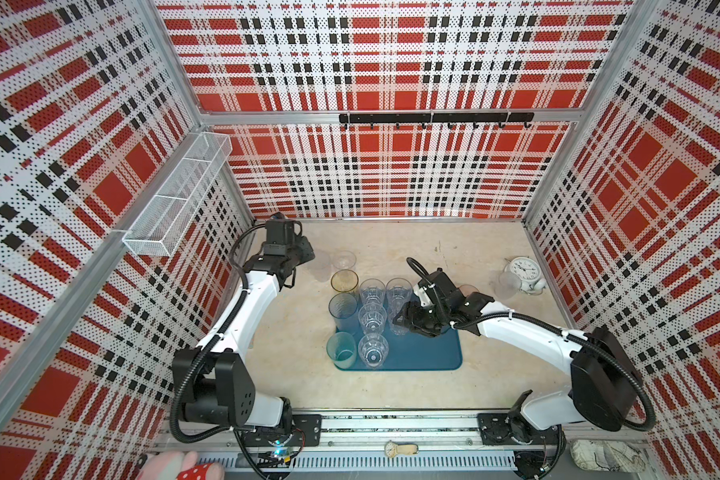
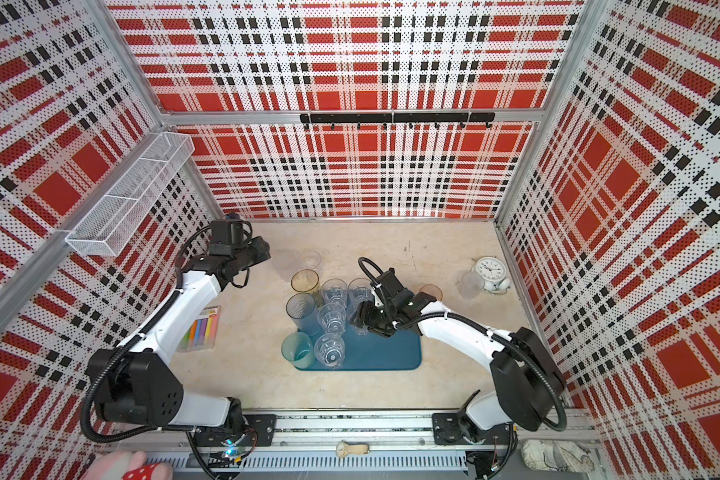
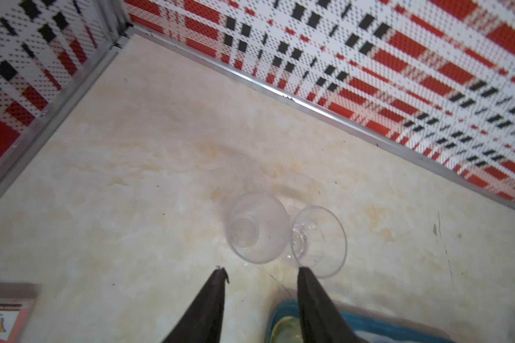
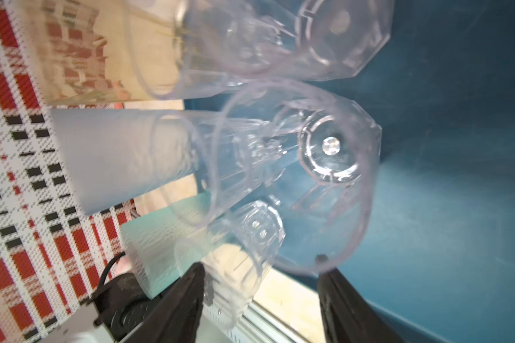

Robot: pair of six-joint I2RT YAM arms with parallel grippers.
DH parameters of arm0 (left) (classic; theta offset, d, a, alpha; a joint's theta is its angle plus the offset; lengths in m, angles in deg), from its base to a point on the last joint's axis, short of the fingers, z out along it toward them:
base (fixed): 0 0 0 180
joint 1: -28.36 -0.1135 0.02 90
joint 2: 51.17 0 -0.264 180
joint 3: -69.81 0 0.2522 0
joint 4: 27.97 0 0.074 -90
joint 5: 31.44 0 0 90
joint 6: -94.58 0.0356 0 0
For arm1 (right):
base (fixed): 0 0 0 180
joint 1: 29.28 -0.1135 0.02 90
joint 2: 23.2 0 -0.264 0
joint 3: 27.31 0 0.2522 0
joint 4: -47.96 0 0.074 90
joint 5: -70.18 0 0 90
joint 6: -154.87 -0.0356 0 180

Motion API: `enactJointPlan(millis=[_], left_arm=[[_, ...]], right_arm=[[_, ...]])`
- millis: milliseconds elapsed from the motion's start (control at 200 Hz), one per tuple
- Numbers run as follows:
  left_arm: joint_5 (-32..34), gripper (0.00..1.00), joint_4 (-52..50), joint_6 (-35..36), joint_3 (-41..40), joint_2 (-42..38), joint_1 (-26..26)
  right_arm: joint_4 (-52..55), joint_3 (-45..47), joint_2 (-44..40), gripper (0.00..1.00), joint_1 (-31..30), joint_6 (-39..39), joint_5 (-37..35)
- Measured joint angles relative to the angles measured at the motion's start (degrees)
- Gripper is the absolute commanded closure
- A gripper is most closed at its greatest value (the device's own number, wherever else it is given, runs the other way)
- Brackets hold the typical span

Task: Place the glasses into the tray
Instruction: Move the glass to the tray.

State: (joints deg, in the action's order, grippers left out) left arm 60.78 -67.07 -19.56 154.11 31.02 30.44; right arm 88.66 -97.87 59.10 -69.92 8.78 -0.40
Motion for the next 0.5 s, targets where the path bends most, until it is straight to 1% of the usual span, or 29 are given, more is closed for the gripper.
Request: enactJointPlan(millis=[85,145,256,371,501], left_arm=[[-1.4,0.54,1.4,-1.1,0.7,1.6,-3.3],[-2.8,0.54,2.4,-1.6,1.9,4.3,-4.6],[-5.8,0.54,3.4,-2.4,3.7,10.7,-4.9],[-8.0,0.54,3.5,-2.6,4.8,17.3,-4.8],[-9.6,0.54,3.5,-2.8,4.9,21.5,-4.4]], right_arm=[[2.8,-3.3,-1.8,0.36,2.0,2.4,-1.3],[3.5,-4.2,-3.0,0.37,3.8,3.8,-2.3],[3.9,-3.8,-3.8,0.37,5.9,4.9,-4.3],[4.4,-2.7,-3.8,0.38,5.9,5.5,-5.5],[4.7,-2.1,-3.8,0.38,5.9,5.8,-6.5]])
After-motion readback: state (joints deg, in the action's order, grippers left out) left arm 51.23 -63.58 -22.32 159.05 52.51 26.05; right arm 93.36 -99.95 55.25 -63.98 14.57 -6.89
